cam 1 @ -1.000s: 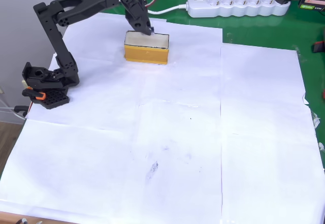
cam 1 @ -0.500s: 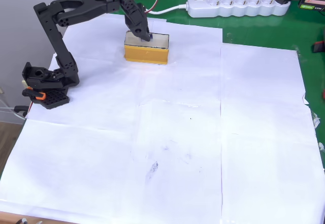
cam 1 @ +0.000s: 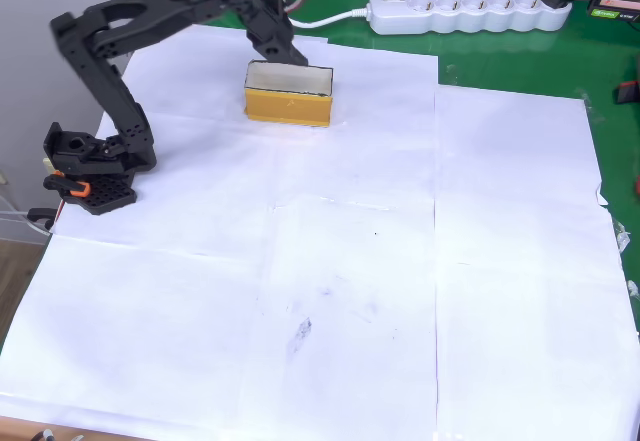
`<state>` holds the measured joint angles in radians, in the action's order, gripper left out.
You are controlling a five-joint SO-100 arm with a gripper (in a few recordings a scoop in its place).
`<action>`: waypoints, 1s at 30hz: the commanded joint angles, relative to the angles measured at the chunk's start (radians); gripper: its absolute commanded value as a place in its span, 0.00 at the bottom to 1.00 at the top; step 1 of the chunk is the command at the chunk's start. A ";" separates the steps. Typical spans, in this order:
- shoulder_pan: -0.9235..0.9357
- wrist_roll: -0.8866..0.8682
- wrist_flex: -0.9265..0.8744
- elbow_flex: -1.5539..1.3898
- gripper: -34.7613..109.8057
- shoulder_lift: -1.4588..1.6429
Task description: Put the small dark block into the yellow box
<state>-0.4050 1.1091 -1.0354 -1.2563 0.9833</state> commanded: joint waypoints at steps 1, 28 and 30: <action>0.049 0.011 0.017 0.156 0.39 -0.245; 0.348 0.333 -0.397 1.154 0.24 -1.184; 0.356 0.330 -0.407 1.154 0.24 -1.184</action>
<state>-0.0506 1.4281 -1.3959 -0.0813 -0.1933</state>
